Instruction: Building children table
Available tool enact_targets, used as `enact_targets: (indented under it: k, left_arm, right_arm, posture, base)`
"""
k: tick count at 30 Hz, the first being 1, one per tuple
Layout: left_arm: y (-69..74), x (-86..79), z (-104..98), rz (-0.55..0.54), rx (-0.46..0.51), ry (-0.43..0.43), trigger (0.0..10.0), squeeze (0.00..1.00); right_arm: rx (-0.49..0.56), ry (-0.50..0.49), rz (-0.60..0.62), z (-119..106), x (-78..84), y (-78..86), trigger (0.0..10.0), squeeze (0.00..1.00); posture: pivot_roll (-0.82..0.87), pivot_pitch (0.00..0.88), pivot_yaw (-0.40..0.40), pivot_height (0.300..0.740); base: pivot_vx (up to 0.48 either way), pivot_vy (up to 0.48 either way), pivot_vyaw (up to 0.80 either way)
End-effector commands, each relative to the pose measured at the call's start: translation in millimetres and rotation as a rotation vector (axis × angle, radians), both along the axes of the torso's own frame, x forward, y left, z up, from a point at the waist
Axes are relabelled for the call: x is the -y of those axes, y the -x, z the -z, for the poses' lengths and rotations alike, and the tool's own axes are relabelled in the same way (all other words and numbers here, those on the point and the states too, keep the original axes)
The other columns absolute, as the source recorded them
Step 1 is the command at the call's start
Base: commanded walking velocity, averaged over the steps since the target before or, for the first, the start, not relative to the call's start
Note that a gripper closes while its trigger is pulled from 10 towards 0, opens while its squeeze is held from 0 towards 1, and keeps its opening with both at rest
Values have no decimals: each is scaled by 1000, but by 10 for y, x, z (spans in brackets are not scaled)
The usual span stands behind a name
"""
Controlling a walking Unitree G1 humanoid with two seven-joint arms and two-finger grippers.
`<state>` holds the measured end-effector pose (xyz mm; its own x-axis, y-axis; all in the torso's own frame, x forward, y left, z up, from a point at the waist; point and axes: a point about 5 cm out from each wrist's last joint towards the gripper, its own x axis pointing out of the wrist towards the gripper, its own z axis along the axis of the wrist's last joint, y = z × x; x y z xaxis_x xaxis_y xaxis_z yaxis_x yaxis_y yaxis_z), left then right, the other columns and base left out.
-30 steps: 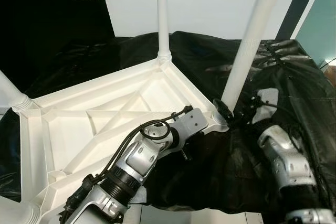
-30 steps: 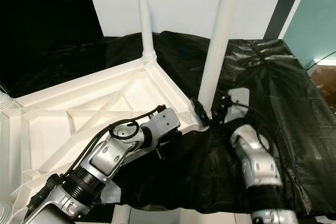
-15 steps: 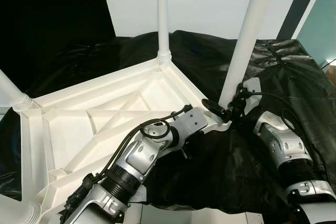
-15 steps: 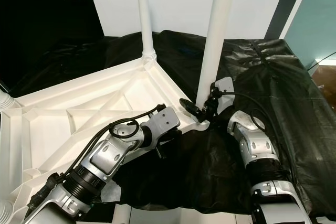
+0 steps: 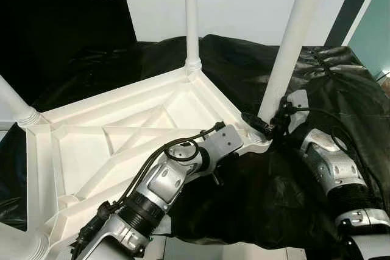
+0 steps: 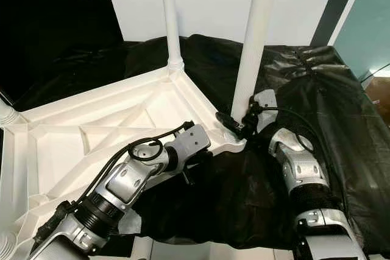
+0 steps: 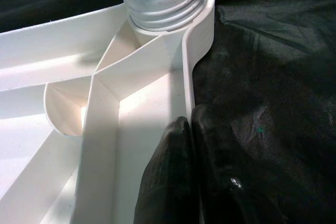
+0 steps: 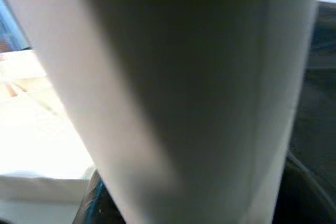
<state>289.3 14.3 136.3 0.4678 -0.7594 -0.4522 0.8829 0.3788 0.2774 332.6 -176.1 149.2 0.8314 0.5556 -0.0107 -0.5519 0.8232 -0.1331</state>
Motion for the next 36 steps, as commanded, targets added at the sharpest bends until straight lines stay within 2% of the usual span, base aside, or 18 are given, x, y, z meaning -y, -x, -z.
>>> enact_targets:
  k: [1, 2, 4, 5, 7, 8, 10, 12, 14, 15, 16, 19, 30, 31, 32, 33, 36]
  left_arm:
    - [-21, -32, -24, -33, 29, -1, 10000, 0]
    - [-21, -32, -24, -33, 29, -1, 10000, 0]
    - [-13, -35, -19, -35, 27, -1, 10000, 0]
    - [-13, -35, -19, -35, 27, -1, 10000, 0]
    - [-1, -38, -17, -34, 26, 0, 10000, 0]
    - [6, -40, -15, -32, 26, 0, 10000, 0]
    - [8, -41, -14, -31, 26, -1, 10000, 0]
    - [9, -42, -11, -28, 26, -3, 10000, 0]
    - [9, -42, -11, -28, 26, -3, 10000, 0]
    - [8, -38, -19, -23, 28, -4, 10000, 0]
    - [9, -36, -23, -23, 29, -4, 10000, 0]
    - [9, -34, -24, -22, 30, -4, 10000, 0]
    - [6, -8, -22, -17, 34, -5, 10000, 0]
    - [11, -5, -22, -17, 34, -4, 10000, 0]
    - [15, -3, -21, -17, 33, -3, 10000, 0]
    - [22, -2, -18, -16, 33, -3, 10000, 0]
    - [30, -7, -16, -15, 31, -4, 10000, 0]
  right_arm:
    - [-89, 71, 133, 240, -10, 43, 10000, 0]
    - [-89, 71, 133, 240, -10, 43, 10000, 0]
    - [-116, 27, 267, 288, -46, 49, 10000, 0]
    - [-116, 27, 267, 288, -46, 49, 10000, 0]
    - [-105, 13, 363, 303, -125, 84, 10000, 0]
    - [-103, -10, 435, 323, -219, 128, 10000, 0]
    - [-108, -21, 456, 332, -247, 142, 10000, 0]
    - [-95, -41, 557, 350, -318, 185, 10000, 0]
    - [-95, -41, 557, 350, -318, 185, 10000, 0]
    - [-130, -99, 686, 406, -402, 247, 10000, 0]
    - [-152, -119, 707, 426, -448, 267, 10000, 0]
    - [-160, -136, 702, 425, -495, 281, 10000, 0]
    - [-117, -129, 708, 332, -474, 296, 10000, 0]
    - [-103, -132, 707, 309, -469, 297, 10000, 75]
    - [-95, -138, 700, 292, -468, 296, 10000, 333]
    - [-79, -144, 686, 268, -468, 303, 10000, 949]
    - [-61, -174, 639, 227, -456, 326, 10000, 1000]
  posture:
    - [-58, 0, -1, 740]
    - [-58, 0, -1, 740]
    - [-56, 0, -5, 740]
    - [-56, 0, -5, 740]
    - [-56, 0, -3, 740]
    - [-56, 0, -3, 740]
    - [-56, 0, -3, 740]
    - [-56, 0, -2, 740]
    - [-56, 0, -2, 740]
    - [-49, 0, -3, 740]
    - [-49, 0, -2, 740]
    - [-55, 0, 1, 740]
    - [-57, 0, -10, 740]
    - [-57, 0, -9, 740]
    - [-57, 0, -8, 740]
    - [-57, 0, -7, 740]
    - [-56, 0, -6, 740]
  base:
    - [0, 0, 0]
    - [0, 0, 0]
    - [0, 0, 0]
    - [0, 0, 0]
    - [0, 0, 0]
    - [0, 0, 0]
    - [0, 0, 0]
    - [0, 0, 0]
    - [0, 0, 0]
    - [0, 0, 0]
    - [0, 0, 0]
    - [0, 0, 0]
    - [0, 0, 0]
    - [0, 0, 0]
    - [0, 0, 0]
    - [0, 0, 0]
    - [0, 0, 0]
